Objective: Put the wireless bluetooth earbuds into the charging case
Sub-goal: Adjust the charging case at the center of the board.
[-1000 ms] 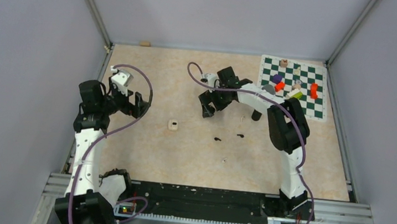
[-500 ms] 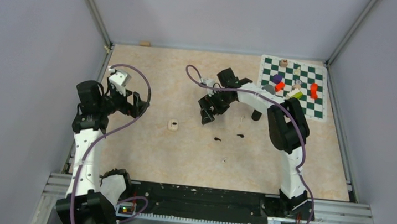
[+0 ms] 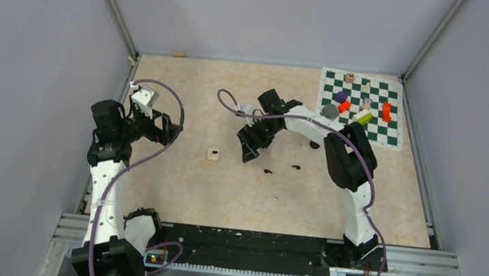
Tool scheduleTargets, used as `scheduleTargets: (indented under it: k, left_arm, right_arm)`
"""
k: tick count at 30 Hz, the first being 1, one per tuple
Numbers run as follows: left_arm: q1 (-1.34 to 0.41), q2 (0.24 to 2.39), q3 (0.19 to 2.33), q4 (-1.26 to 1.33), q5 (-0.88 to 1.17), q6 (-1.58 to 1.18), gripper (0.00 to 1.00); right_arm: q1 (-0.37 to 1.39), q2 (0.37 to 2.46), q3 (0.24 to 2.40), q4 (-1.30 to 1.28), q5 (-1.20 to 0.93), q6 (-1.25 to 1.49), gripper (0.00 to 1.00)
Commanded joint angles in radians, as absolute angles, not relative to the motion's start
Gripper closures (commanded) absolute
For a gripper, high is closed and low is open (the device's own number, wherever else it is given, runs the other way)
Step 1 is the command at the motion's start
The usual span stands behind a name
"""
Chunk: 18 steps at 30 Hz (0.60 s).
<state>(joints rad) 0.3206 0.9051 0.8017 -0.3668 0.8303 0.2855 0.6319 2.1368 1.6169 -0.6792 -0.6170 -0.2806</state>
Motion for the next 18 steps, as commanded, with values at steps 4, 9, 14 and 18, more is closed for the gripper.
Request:
scheduleTargets:
  k: [4, 9, 14, 18]
  left_arm:
    - [0.336, 0.887, 0.801, -0.333, 0.869, 0.275, 0.01]
    - [0.337, 0.890, 0.801, -0.333, 0.874, 0.276, 0.01]
    - [0.338, 0.888, 0.801, -0.333, 0.875, 0.275, 0.01]
    - [0.339, 0.887, 0.802, -0.333, 0.874, 0.274, 0.01]
  right_arm:
    - [0.677, 2.017, 1.619, -0.655, -0.582, -0.317, 0.03]
    - [0.674, 1.926, 1.606, -0.631, -0.483, -0.318, 0.04]
    - [0.659, 1.900, 1.570, -0.561, -0.381, -0.280, 0.04]
    - [0.658, 1.912, 1.536, -0.496, -0.276, -0.284, 0.04]
